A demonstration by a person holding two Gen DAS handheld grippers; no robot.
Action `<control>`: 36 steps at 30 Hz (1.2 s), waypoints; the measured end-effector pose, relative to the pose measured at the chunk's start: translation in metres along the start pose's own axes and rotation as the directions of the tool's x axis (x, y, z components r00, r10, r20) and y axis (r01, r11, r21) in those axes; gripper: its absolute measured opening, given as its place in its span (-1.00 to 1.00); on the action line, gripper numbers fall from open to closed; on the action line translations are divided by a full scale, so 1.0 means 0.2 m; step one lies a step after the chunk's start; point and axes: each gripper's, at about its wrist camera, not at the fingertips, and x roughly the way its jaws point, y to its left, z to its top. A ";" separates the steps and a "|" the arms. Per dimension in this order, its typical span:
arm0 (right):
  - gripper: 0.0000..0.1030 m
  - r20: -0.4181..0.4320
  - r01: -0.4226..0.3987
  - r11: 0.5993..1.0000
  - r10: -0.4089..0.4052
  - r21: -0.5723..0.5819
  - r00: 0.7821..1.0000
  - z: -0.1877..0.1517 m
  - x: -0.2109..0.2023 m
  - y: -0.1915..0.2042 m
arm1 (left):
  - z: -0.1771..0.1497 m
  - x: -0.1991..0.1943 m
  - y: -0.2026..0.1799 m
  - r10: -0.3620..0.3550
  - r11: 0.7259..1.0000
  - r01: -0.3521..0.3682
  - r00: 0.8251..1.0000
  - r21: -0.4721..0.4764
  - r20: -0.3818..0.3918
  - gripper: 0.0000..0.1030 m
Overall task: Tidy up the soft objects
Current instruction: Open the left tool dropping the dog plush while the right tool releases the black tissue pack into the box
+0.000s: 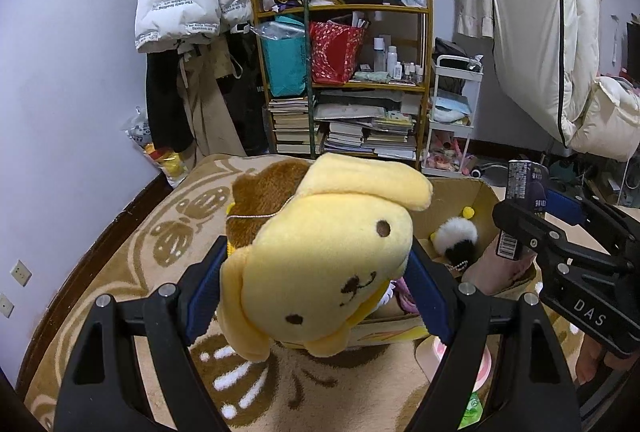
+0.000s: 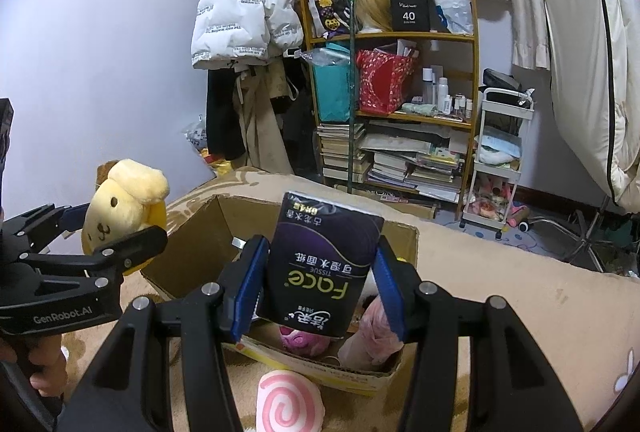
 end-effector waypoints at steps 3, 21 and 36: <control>0.09 -0.003 0.000 1.000 0.000 -0.001 1.000 0.00 0.00 0.00 | -0.01 0.00 -0.01 -0.007 1.000 0.007 1.000 0.005 0.000 0.59; 0.09 -0.012 -0.015 1.000 0.016 0.017 1.000 -0.03 0.03 -0.01 | -0.02 0.13 -0.02 -0.029 1.000 0.030 0.997 0.006 -0.067 0.72; 0.46 -0.014 -0.035 0.998 0.036 0.050 0.999 -0.04 0.03 -0.03 | -0.06 0.16 -0.07 -0.015 0.999 0.019 0.994 0.035 -0.104 0.75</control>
